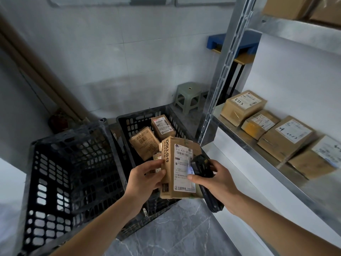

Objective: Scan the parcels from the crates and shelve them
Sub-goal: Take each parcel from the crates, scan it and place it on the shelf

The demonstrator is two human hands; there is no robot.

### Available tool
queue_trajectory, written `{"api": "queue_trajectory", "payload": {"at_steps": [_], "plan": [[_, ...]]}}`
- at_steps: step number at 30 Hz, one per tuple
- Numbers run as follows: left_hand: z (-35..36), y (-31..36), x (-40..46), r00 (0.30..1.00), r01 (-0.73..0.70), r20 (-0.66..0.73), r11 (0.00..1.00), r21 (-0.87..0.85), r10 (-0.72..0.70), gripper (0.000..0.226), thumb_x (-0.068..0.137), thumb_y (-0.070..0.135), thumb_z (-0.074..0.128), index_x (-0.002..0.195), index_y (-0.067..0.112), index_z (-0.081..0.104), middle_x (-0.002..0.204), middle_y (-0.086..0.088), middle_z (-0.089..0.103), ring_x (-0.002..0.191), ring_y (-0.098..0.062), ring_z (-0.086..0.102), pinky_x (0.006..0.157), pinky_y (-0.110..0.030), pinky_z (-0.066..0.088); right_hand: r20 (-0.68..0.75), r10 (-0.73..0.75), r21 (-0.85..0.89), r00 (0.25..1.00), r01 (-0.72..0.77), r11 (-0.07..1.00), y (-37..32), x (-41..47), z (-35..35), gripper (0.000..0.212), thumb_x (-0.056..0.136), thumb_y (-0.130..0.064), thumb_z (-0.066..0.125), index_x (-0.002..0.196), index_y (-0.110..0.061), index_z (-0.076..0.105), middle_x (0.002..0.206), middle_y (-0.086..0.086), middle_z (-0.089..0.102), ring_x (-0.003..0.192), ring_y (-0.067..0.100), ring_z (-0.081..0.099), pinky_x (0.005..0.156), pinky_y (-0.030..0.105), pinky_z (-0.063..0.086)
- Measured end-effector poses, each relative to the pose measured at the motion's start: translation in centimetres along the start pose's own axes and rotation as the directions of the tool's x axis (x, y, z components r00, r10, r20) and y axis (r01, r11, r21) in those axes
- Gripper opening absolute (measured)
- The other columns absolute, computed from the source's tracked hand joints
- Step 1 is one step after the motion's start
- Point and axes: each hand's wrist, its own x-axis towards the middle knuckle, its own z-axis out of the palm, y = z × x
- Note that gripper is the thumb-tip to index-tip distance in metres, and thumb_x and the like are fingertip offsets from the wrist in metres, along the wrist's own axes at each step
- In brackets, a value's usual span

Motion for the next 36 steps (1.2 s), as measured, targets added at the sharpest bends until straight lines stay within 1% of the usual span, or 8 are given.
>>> {"api": "queue_trajectory", "payload": {"at_steps": [3, 7, 13, 19, 22, 24, 28, 36], "plan": [[0.3, 0.2, -0.1, 0.999, -0.001, 0.044, 1.000, 0.015, 0.001, 0.026, 0.089, 0.018, 0.075, 0.115, 0.024, 0.072, 0.103, 0.004, 0.078, 0.091, -0.010, 0.075, 0.074, -0.027, 0.062, -0.016, -0.004, -0.025, 1.000, 0.004, 1.000, 0.1, -0.1, -0.2, 0.052, 0.066, -0.035, 0.096, 0.108, -0.034, 0.065, 0.102, -0.015, 0.071, 0.100, 0.011, 0.068, 0.082, 0.029, 0.057], [0.7, 0.1, 0.3, 0.999, -0.006, 0.054, 0.996, 0.093, 0.001, 0.039, 0.088, 0.015, 0.077, 0.124, 0.024, 0.068, 0.102, 0.007, 0.078, 0.090, -0.012, 0.076, 0.081, -0.037, 0.063, -0.020, 0.008, -0.043, 1.000, -0.009, 0.999, 0.2, -0.4, -0.7, 0.054, 0.069, -0.037, 0.095, 0.114, -0.032, 0.065, 0.104, -0.015, 0.070, 0.100, 0.013, 0.068, 0.082, 0.029, 0.058], [1.6, -0.4, 1.0, 0.999, -0.014, 0.045, 0.984, 0.178, 0.006, 0.026, 0.091, 0.022, 0.073, 0.111, 0.039, 0.071, 0.094, 0.008, 0.078, 0.090, -0.013, 0.075, 0.084, -0.043, 0.062, -0.062, 0.006, -0.080, 0.998, -0.011, 0.997, 0.6, -1.4, -2.4, 0.061, 0.069, -0.044, 0.093, 0.120, -0.032, 0.063, 0.107, -0.016, 0.069, 0.100, 0.009, 0.067, 0.075, 0.021, 0.052], [3.3, -0.4, 1.1, 0.995, -0.064, 0.084, 0.968, 0.241, 0.045, 0.032, 0.088, 0.018, 0.077, 0.112, 0.038, 0.069, 0.100, 0.004, 0.077, 0.089, -0.014, 0.076, 0.073, -0.040, 0.064, -0.065, -0.008, -0.128, 0.998, 0.000, 0.992, 1.1, -2.5, -4.1, 0.057, 0.069, -0.043, 0.093, 0.117, -0.032, 0.063, 0.104, -0.019, 0.069, 0.097, 0.003, 0.065, 0.069, 0.013, 0.048], [3.8, 0.0, 1.1, 0.989, -0.128, 0.118, 0.926, 0.355, 0.091, 0.035, 0.091, 0.021, 0.073, 0.118, 0.042, 0.065, 0.099, 0.009, 0.076, 0.085, -0.008, 0.075, 0.069, -0.030, 0.063, -0.077, 0.012, -0.153, 0.997, -0.024, 0.988, 1.4, -2.8, -4.9, 0.059, 0.068, -0.047, 0.093, 0.117, -0.035, 0.062, 0.104, -0.019, 0.070, 0.098, 0.006, 0.066, 0.077, 0.020, 0.054], [4.1, 0.4, 1.1, 0.985, -0.150, 0.139, 0.910, 0.388, 0.103, 0.037, 0.092, 0.022, 0.072, 0.126, 0.037, 0.065, 0.098, 0.011, 0.076, 0.085, -0.006, 0.074, 0.067, -0.026, 0.062, -0.099, 0.003, -0.200, 0.995, -0.023, 0.980, 1.5, -3.0, -5.6, 0.060, 0.065, -0.050, 0.094, 0.114, -0.036, 0.063, 0.103, -0.020, 0.070, 0.098, 0.003, 0.065, 0.083, 0.024, 0.056], [5.0, 1.0, 0.8, 0.980, -0.165, 0.167, 0.897, 0.411, 0.104, 0.044, 0.092, 0.022, 0.072, 0.134, 0.031, 0.062, 0.101, 0.012, 0.074, 0.088, -0.007, 0.074, 0.067, -0.027, 0.063, -0.125, -0.055, -0.317, 0.991, 0.013, 0.948, 1.2, -3.8, -7.1, 0.060, 0.064, -0.050, 0.094, 0.112, -0.039, 0.060, 0.101, -0.024, 0.066, 0.099, 0.002, 0.063, 0.085, 0.022, 0.053], [7.2, 3.0, -0.9, 0.970, -0.211, 0.203, 0.886, 0.414, 0.136, 0.045, 0.091, 0.020, 0.073, 0.134, 0.030, 0.062, 0.107, 0.011, 0.073, 0.090, -0.009, 0.074, 0.064, -0.027, 0.062, -0.106, -0.103, -0.630, 0.989, 0.014, 0.777, 0.2, -7.1, -11.3, 0.072, 0.058, -0.067, 0.084, 0.117, -0.037, 0.057, 0.105, -0.018, 0.066, 0.097, 0.007, 0.064, 0.085, 0.035, 0.059]]}}
